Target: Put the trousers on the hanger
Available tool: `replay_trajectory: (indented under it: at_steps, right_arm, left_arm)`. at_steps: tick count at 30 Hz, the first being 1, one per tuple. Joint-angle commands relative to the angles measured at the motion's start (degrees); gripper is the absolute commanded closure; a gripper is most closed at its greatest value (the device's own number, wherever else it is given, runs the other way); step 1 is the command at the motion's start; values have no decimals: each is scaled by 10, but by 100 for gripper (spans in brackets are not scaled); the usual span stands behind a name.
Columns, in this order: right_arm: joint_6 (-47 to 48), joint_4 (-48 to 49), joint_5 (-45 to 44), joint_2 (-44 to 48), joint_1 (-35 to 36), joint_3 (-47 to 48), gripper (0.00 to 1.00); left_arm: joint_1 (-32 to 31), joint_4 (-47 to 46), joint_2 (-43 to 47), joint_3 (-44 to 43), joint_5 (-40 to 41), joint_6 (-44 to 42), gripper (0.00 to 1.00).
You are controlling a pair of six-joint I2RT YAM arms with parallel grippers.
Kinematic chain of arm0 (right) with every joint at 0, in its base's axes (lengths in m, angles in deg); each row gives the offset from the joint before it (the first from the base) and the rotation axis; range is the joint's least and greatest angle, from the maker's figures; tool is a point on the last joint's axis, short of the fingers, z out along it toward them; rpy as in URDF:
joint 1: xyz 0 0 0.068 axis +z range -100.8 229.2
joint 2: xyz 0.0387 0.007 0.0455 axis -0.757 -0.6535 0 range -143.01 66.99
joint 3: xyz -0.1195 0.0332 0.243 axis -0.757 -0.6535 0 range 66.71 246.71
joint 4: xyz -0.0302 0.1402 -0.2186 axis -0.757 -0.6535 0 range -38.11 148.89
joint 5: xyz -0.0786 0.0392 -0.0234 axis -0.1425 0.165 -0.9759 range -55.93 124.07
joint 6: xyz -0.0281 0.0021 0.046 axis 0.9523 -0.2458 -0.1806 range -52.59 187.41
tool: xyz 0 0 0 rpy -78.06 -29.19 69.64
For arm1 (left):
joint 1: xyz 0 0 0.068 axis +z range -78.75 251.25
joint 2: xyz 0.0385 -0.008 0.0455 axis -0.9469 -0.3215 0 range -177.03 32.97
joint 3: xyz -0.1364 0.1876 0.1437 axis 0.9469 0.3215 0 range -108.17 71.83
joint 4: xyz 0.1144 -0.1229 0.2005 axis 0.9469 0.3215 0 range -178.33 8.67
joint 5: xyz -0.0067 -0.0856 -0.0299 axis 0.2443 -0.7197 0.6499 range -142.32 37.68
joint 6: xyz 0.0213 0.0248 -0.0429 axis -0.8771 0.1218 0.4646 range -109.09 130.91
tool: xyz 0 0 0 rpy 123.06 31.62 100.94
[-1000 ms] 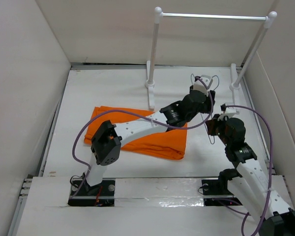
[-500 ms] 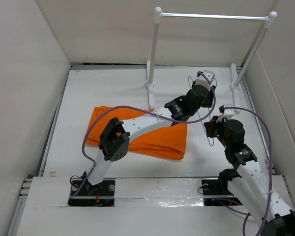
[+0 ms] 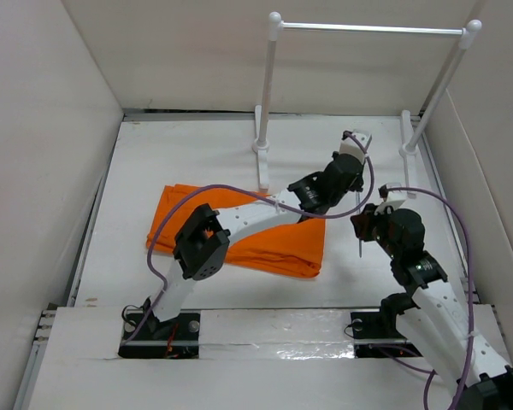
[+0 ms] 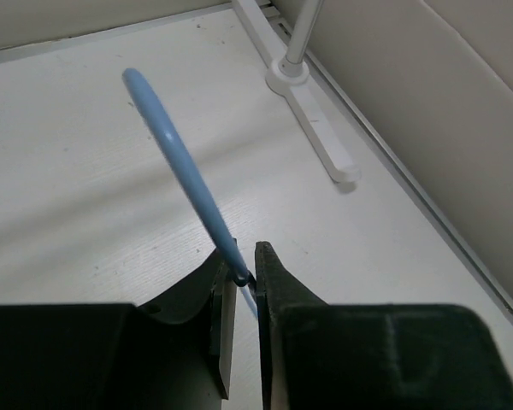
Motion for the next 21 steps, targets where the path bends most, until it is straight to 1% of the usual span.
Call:
replay_trajectory:
  at_steps: [1, 2, 3, 4, 5, 6, 7, 8, 9, 10, 13, 14, 15, 17, 18, 19, 20, 21]
  right_arm:
    - [7, -8, 5, 20, 5, 7, 70]
    - [8, -18, 7, 25, 5, 10, 65]
    - [6, -27, 12, 37, 5, 12, 55]
    - [5, -36, 32, 45, 5, 12, 49]
    - [2, -41, 41, 52, 5, 13, 45]
    - [1, -48, 47, 69, 5, 14, 38]
    - [0, -60, 50, 77, 10, 18, 33]
    - [-5, -61, 54, 84, 10, 18, 31]
    - [-7, -59, 57, 90, 16, 18, 26]
    - [-11, -61, 58, 97, 24, 22, 25]
    - [-12, -69, 59, 101, 29, 33, 23]
    - [-14, -67, 63, 99, 29, 33, 25]
    - [-16, -63, 68, 97, 29, 32, 41]
    - [-17, -47, 87, 86, 29, 22, 65]
    - [-17, -37, 94, 81, 29, 13, 87]
    - [-20, -9, 107, 72, 29, 5, 94]
    - [-24, 2, 113, 61, 29, -3, 97]
    - [-23, 9, 121, 35, 29, -15, 100]
  left_arm:
    - [5, -59, 70, 71, 5, 20, 100]
    - [5, -75, 84, 100, 1, 26, 100]
    - [5, -109, 114, 124, -1, 32, 100]
    - [5, -125, 128, 152, -6, 46, 100]
    - [5, -140, 140, 198, -14, 54, 100]
    - [5, -166, 160, 219, -17, 62, 100]
    - [5, -177, 170, 240, -19, 77, 100]
    - [5, -187, 178, 277, -23, 86, 100]
    - [5, -212, 194, 296, -25, 93, 100]
    - [5, -224, 203, 332, -29, 108, 100]
    - [-2, -271, 241, 384, -35, 129, 100]
    - [-3, -278, 249, 413, -29, 136, 100]
    - [-19, -294, 265, 428, -22, 140, 100]
    - [-25, -321, 279, 478, 0, 151, 100]
    - [-32, -331, 289, 496, 3, 178, 100]
    - [-32, -343, 294, 516, 6, 198, 100]
    - [-32, -358, 296, 561, 6, 218, 100]
    - [-32, -399, 297, 581, 4, 249, 100]
